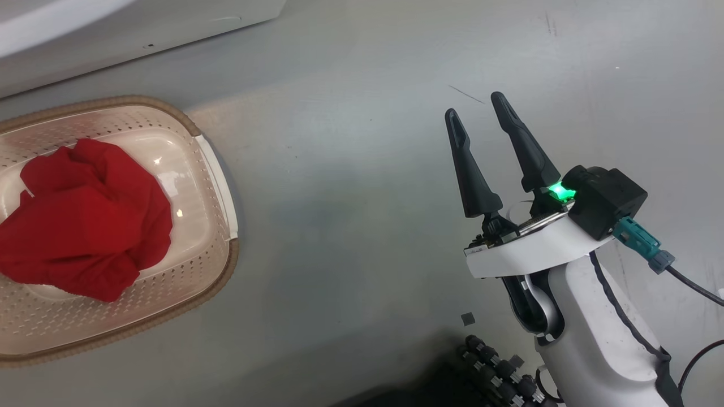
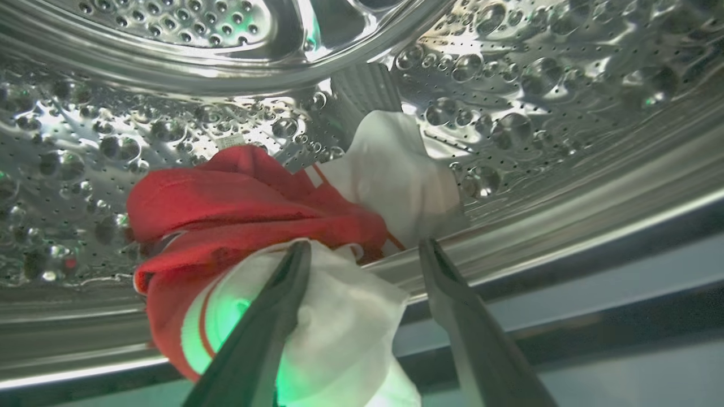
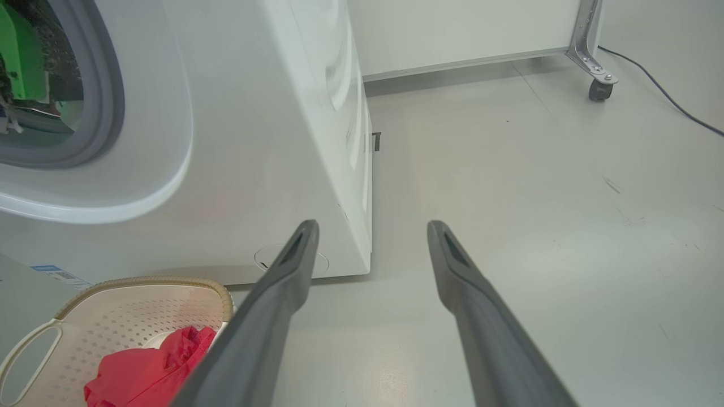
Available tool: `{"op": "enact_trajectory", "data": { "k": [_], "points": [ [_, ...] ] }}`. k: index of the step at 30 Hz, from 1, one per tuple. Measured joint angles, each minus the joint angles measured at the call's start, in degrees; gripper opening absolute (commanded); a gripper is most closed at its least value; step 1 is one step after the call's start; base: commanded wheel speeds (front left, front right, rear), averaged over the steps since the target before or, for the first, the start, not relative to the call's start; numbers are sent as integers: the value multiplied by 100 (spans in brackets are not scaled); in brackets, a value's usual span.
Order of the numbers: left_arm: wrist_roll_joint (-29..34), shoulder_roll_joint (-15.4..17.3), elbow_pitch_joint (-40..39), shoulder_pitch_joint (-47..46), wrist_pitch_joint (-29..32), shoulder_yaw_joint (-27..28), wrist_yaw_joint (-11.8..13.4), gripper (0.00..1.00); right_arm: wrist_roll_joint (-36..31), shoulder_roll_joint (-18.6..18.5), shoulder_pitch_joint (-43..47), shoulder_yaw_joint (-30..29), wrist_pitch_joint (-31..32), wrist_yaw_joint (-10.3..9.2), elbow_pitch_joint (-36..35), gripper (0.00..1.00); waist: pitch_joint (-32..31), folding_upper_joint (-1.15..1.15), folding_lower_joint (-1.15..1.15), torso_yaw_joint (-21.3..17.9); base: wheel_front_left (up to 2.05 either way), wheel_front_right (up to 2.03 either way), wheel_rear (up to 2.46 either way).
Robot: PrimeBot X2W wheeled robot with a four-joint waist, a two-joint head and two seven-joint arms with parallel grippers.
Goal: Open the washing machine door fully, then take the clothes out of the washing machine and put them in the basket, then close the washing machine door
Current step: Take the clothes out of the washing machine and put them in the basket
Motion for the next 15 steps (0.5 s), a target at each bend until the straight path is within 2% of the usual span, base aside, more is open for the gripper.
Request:
{"op": "enact_trajectory", "data": {
  "k": [11, 12, 13, 14, 15],
  "points": [
    [237, 125, 194, -90, 143, -3, 219, 100, 4, 1, -119, 3, 0, -13, 66, 100, 64, 0, 0, -4, 0, 0, 0],
    [237, 124, 201, -98, 143, -7, 219, 79, 4, 1, -127, 3, 0, -12, 66, 100, 68, 0, 0, 0, 0, 0, 0],
    [237, 123, 209, -113, 167, -7, 232, 47, 7, 1, -136, 4, 0, -12, 66, 100, 72, 0, 0, 3, 0, 0, 0],
    [238, 123, 214, -122, 167, -7, 246, 0, 7, 1, -144, 4, 0, -12, 66, 100, 75, 0, 0, 8, 0, 0, 0],
    [245, 123, 215, -126, 168, -10, 267, 0, 7, 1, -153, 4, 0, -12, 67, 100, 78, 0, 0, 12, 0, 0, 0]
  ]
}}
